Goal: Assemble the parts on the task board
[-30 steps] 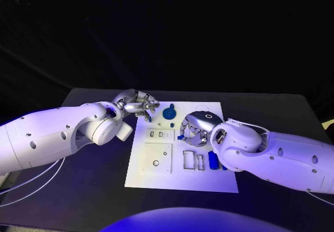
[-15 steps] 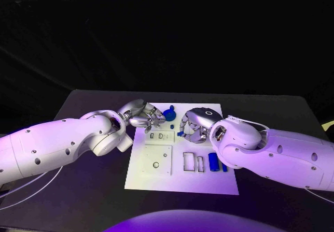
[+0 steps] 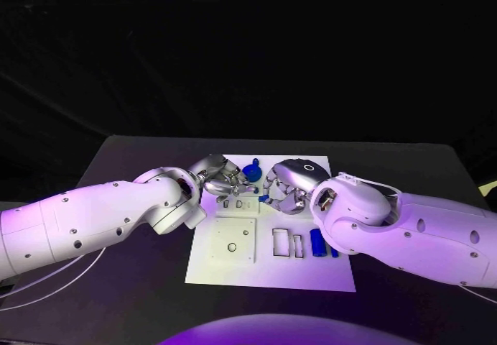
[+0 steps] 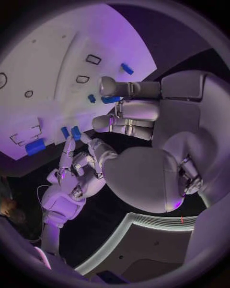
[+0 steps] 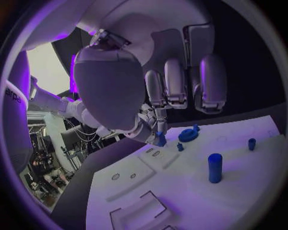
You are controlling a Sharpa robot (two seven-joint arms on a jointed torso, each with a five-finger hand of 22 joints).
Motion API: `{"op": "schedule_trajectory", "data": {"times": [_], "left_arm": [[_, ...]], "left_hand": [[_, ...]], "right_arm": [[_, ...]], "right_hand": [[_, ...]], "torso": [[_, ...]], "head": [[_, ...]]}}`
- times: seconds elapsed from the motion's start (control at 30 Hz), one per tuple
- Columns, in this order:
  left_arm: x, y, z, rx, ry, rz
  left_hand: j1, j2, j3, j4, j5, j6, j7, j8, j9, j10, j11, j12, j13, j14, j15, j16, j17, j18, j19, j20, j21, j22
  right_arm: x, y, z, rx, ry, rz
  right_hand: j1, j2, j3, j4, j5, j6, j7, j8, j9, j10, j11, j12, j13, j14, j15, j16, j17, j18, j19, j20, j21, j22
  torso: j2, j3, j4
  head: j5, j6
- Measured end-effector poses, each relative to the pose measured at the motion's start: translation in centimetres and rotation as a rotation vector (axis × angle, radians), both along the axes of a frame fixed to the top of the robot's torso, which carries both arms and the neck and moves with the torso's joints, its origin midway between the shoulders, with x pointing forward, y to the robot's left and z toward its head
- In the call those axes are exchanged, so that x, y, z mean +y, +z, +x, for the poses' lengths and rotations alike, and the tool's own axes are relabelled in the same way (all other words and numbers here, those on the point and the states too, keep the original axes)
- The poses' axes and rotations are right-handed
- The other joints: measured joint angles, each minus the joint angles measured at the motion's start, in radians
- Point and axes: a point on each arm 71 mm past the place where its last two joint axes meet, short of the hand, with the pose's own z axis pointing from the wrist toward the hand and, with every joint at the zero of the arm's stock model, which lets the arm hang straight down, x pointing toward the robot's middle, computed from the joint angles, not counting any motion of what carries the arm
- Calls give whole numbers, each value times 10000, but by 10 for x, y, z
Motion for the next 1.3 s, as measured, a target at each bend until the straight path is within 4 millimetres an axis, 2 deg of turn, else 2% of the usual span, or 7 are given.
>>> {"op": "schedule_trajectory", "data": {"times": [0.1, 0.33, 0.67, 0.9, 1.17, 1.23, 1.3], "left_arm": [[-3, -2, 1, 147, 159, 170], [-7, -6, 2, 461, 410, 458], [-7, -8, 2, 724, 543, 667], [-6, -9, 2, 803, 550, 722], [-6, -9, 1, 819, 565, 736], [-6, -9, 1, 820, 566, 736], [-6, -9, 1, 822, 566, 736]], "left_hand": [[47, -47, -179, 179, -94, 21, -21, 128, 26, 121, -11, 212, 154, -17, -54, 134, -1, -1, 133, -20, 151, 165], [164, -47, -576, 576, -166, 108, -108, 393, 92, 514, -92, 1159, 1045, -36, -105, 346, -1, -1, 339, -83, 416, 494], [243, -126, -1148, 1110, -166, 124, -124, 651, 132, 587, -126, 1656, 1532, -1, -141, 424, -2, 0, 388, -103, 488, 653], [180, -182, -1566, 1207, -202, 124, -124, 741, 130, 586, -125, 1728, 1611, 0, -141, 461, -3, 1, 388, -103, 488, 708], [-66, -38, -1910, 1221, -242, 124, -124, 800, 114, 586, -125, 1781, 1673, 0, -140, 461, -3, 1, 425, -140, 532, 774], [-66, -38, -1910, 1221, -242, 124, -124, 800, 115, 586, -125, 1781, 1677, 0, -140, 503, -4, -155, 425, -140, 573, 792], [-66, -38, -1938, 1193, -242, 124, -124, 800, 115, 586, -125, 1781, 1687, -1, -140, 503, -4, -155, 425, -140, 573, 801]], "right_arm": [[2, 2, -2, -39, 52, 62], [4, 4, -4, -147, 117, 156], [4, 5, -3, -247, 90, 162], [4, 5, -2, -274, 74, 141], [4, 5, -1, -284, 55, 119], [4, 5, -1, -286, 57, 119], [4, 5, -1, -287, 58, 119]], "right_hand": [[0, 0, 0, 0, -1, -1, 1, 0, 1, 0, 0, 0, 0, 0, 0, 0, -1, -1, 0, 0, -2, 0], [1, -1, 0, 0, 39, -20, 11, -1, -1, 0, 0, 0, -1, 0, 0, 0, -1, 0, 0, 0, -3, -1], [1, -1, -1, 0, 39, -32, -3, -12, 17, 0, 0, 0, -2, 0, 1, 0, -2, 0, 0, 0, -4, -2], [1, -2, -1, -1, 37, -19, -17, -17, 16, 0, 1, 0, -3, 0, 1, 0, -2, 0, 0, 1, -4, 6], [-49, -53, -2, -1, 35, -17, -19, 6, 14, 0, 1, 40, -3, 0, 1, 0, -3, 0, -1, 1, -5, 6], [-49, -53, -2, -1, 35, -17, -20, 6, 14, 0, 0, 40, -4, 0, 1, 0, -3, 0, -1, 1, -5, 5], [-49, -53, -2, -1, 35, -18, -19, 6, 16, 0, 1, 40, -4, 0, 1, 0, -3, 0, -1, 1, -5, 5]], "torso": [[0, 7, 3], [0, 4, 4], [1, -14, 11], [-2, -18, 16], [-2, -19, 11], [-2, -19, 11], [-3, -15, 9]], "head": [[3, 1], [5, -12], [-17, -47], [-26, -55], [-21, -56], [-17, -56], [-15, -56]]}}
